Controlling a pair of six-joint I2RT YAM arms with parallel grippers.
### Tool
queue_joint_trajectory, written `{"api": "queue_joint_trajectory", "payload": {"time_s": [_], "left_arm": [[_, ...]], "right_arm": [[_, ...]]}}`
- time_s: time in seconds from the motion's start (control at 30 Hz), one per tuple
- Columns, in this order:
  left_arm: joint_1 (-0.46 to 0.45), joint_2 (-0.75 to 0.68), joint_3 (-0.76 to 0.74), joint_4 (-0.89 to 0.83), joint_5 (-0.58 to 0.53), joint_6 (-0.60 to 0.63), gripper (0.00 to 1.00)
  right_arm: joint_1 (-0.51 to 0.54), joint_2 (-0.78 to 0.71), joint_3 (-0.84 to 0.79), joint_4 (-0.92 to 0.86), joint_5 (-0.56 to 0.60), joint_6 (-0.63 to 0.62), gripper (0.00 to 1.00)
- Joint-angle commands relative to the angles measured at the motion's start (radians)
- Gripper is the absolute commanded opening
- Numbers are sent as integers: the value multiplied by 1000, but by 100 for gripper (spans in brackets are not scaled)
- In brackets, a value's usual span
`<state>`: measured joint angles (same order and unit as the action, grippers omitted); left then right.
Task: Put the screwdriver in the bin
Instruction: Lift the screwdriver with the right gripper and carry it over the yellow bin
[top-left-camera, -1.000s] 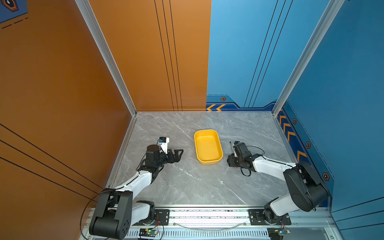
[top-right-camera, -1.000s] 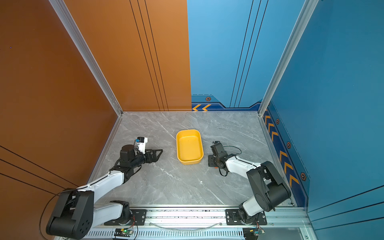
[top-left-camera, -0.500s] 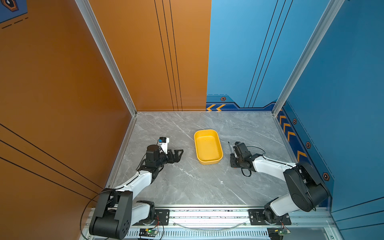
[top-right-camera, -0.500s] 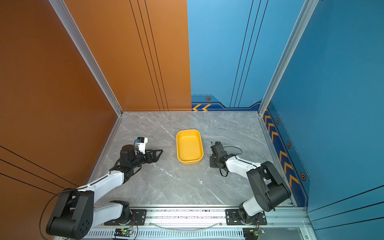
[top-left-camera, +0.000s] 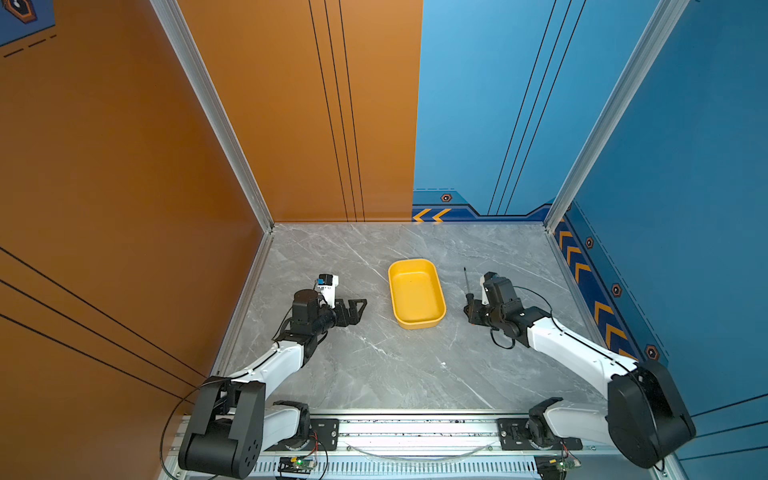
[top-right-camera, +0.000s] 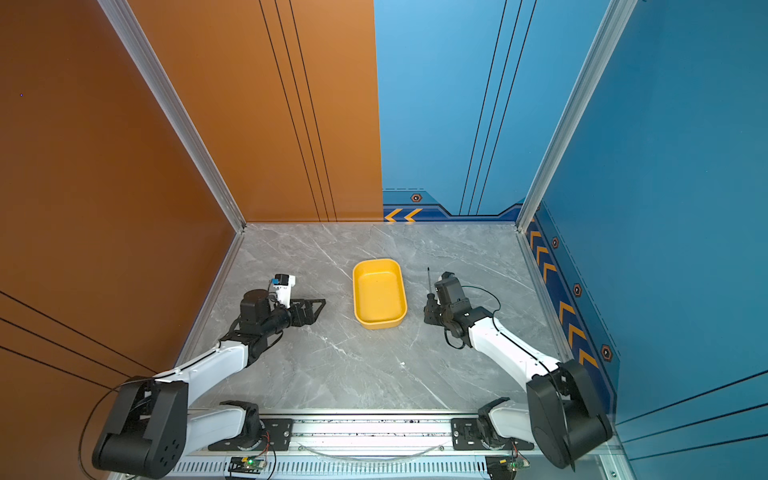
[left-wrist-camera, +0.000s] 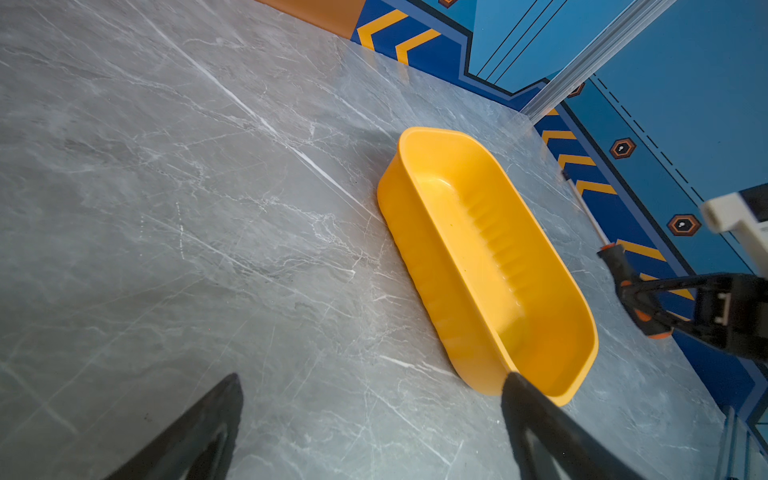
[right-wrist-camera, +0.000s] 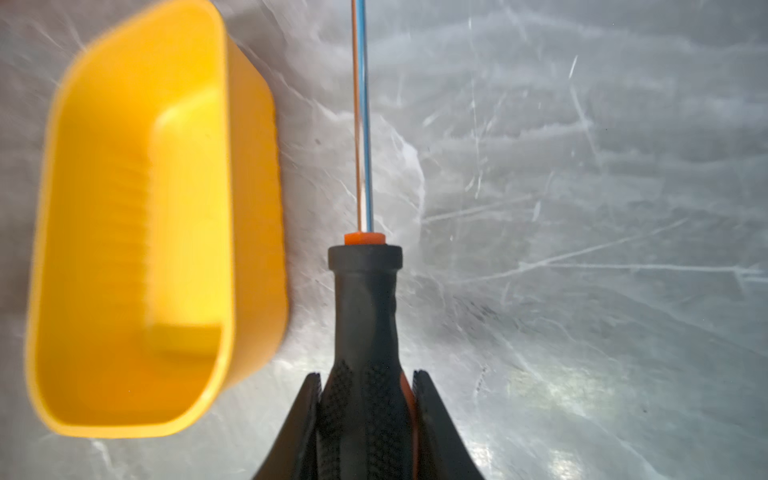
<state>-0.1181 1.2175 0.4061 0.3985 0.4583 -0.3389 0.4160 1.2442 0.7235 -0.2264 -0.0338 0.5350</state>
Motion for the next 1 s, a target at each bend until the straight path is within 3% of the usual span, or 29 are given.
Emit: {"api": "queue_joint_trajectory", "payload": {"time_s": [0.0, 0.13, 0.27, 0.57, 0.97], "left_arm": [[6, 14, 29, -13, 33, -12, 98], [8, 19, 34, -13, 41, -11, 98], [12, -2, 28, -13, 36, -9, 98], [15, -20, 23, -13, 42, -14, 98], [17, -19, 23, -13, 45, -19, 98]], "right_arm": [[51, -92, 71, 18, 87, 80, 0], [170, -137, 83, 147, 262, 59, 0], [279, -88, 91, 287, 407, 36, 0], [388, 231, 329, 153, 458, 61, 0], [408, 435, 499, -82, 440, 174, 0]]}}
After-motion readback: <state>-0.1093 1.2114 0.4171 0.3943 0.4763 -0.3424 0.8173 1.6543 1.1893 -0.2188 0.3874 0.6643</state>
